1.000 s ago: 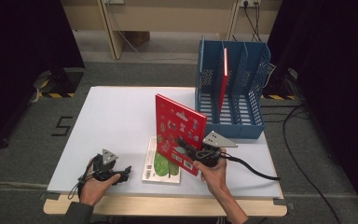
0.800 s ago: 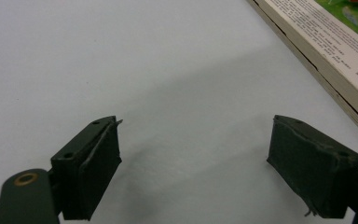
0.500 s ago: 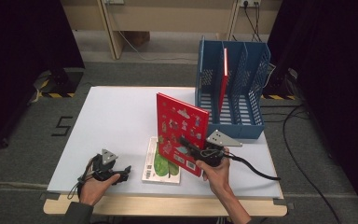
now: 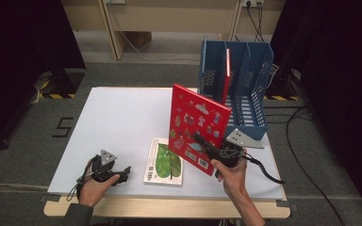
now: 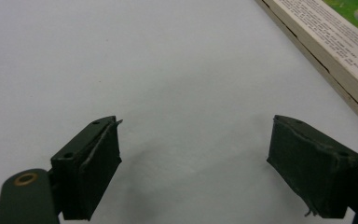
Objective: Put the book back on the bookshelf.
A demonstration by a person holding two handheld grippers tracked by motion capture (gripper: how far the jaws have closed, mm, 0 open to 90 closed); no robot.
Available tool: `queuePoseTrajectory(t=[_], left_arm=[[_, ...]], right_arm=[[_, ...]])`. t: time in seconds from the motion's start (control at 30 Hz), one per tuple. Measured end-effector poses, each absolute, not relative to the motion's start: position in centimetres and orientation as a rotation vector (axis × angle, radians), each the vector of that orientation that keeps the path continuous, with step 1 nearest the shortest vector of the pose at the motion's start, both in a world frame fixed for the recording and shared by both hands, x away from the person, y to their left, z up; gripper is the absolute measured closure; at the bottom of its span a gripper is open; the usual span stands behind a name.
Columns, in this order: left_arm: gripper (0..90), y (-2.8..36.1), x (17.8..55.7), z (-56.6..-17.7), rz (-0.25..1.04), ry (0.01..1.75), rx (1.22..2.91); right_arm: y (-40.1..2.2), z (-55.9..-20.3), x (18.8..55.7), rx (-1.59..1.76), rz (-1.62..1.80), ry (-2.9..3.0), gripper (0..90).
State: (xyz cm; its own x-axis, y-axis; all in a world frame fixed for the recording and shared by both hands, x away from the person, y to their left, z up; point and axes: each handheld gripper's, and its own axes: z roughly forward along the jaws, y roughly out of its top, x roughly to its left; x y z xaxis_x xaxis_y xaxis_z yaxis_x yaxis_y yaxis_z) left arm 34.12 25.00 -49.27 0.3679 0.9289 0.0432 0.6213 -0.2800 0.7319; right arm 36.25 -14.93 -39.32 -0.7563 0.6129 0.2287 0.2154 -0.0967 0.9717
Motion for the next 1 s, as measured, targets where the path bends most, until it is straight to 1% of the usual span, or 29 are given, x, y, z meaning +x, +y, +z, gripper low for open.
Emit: queuePoseTrajectory(t=[0.17, 0.53, 0.8, 1.0], left_arm=[[15.7, 25.4, 34.2, -49.3, 0.633, 1.36, 1.995], [15.1, 26.1, 34.6, -49.7, 0.636, 1.389, 1.989], [14.6, 26.3, 34.7, -49.8, 0.616, 1.398, 1.978], [14.6, 26.3, 34.7, -49.8, 0.615, 1.398, 1.976]], right_arm=[[-16.7, -38.3, 35.7, 0.906, 1.926, 1.85, 79.6], [-22.2, -36.2, 34.7, 0.946, 1.903, 1.706, 79.6], [-25.4, -34.4, 36.5, 0.997, 1.818, 1.596, 79.5], [-26.3, -34.1, 38.8, 1.052, 1.746, 1.548, 79.5]])
